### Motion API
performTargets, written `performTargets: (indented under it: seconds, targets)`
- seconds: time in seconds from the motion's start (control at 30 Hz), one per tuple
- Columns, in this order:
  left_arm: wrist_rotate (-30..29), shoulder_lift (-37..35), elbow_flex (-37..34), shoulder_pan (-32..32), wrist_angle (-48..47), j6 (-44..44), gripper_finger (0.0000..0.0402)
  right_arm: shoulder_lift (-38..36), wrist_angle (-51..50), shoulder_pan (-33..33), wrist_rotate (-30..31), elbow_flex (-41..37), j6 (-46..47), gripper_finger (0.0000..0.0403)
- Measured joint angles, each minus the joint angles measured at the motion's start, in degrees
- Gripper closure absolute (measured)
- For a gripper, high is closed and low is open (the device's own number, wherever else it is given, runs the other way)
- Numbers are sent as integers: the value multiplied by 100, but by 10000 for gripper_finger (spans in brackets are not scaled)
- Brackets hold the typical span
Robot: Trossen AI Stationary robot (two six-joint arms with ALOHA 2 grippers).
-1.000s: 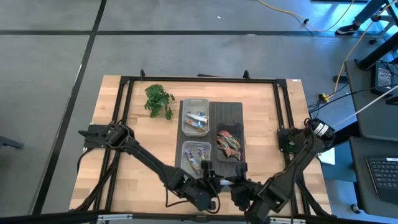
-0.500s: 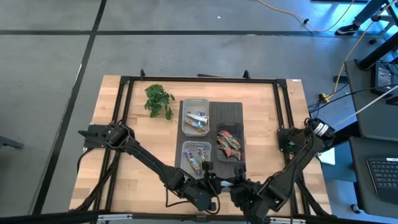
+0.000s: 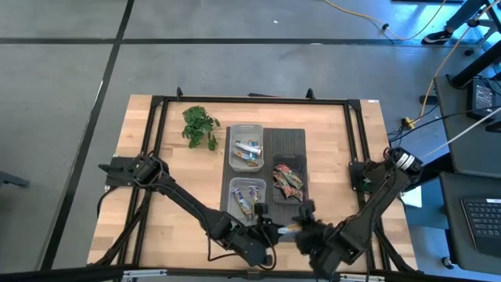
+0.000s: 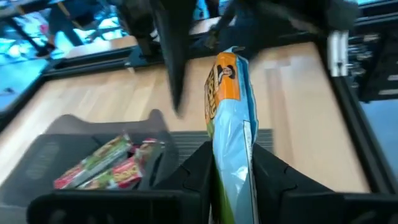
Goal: Pick and place Granola Bars by type
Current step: Put the yellow granola bar into the gray bin
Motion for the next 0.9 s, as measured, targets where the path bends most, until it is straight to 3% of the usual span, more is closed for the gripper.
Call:
performTargets:
  seconds: [0.13,0.27,0.37,0.6,0.8,0.9]
  targets:
    - [-509,0,0,8,-73,-27,336,-340,-1510,9,-146,7,961,253]
    - [-1455,0,0,161,-276,-43,336,-644,-2847,107,-94,-14,1569,241]
    - [-1847,-46,0,410,-798,-370,336,-892,-2623,148,-94,-295,1468,240]
    - [-1023,-339,0,1544,-2644,-2498,336,-1463,-2391,147,-87,-1188,1855,240]
    - [-687,-354,0,2616,-3704,-3614,336,-1956,-2336,118,-109,-2114,2563,240]
    - [-130,-354,-48,3113,-4012,-4043,336,-2124,-2338,105,-110,-2528,2678,240]
